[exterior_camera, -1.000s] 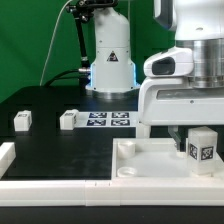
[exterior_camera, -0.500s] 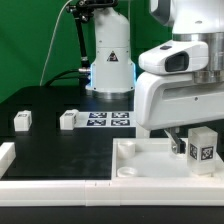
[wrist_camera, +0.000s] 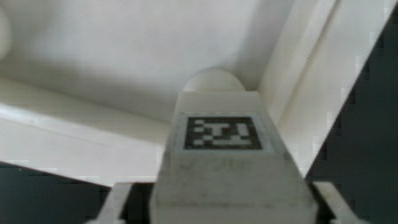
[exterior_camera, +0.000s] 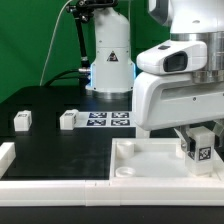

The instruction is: Assemble one leg

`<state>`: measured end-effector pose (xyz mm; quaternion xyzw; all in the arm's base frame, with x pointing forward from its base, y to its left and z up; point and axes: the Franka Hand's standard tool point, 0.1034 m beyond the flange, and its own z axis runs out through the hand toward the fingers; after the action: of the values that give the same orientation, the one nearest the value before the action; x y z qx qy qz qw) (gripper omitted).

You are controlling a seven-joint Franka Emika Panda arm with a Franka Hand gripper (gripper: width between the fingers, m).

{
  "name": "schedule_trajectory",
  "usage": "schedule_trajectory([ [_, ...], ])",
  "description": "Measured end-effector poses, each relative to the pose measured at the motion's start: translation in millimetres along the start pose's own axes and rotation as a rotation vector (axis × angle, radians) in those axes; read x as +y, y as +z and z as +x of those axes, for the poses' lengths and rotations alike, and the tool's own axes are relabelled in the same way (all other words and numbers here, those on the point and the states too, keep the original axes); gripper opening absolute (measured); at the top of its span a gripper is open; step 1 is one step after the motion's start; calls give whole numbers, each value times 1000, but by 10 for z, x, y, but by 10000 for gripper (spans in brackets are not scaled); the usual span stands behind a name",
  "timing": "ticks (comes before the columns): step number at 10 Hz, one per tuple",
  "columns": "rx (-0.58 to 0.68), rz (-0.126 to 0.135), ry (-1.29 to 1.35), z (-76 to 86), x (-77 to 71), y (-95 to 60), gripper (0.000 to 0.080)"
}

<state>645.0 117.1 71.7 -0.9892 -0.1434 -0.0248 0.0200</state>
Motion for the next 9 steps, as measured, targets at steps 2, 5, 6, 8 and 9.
schedule_trajectory([
  [2,0,4,84,0,-9,3,291],
  [5,-2,11,444,-8,-1,13,291],
  [6,-1,12,572,-11,7,17,291],
  [8,-4,19,847,-23,17,23,291],
  [9,-9,18,994,-31,14,27,291],
])
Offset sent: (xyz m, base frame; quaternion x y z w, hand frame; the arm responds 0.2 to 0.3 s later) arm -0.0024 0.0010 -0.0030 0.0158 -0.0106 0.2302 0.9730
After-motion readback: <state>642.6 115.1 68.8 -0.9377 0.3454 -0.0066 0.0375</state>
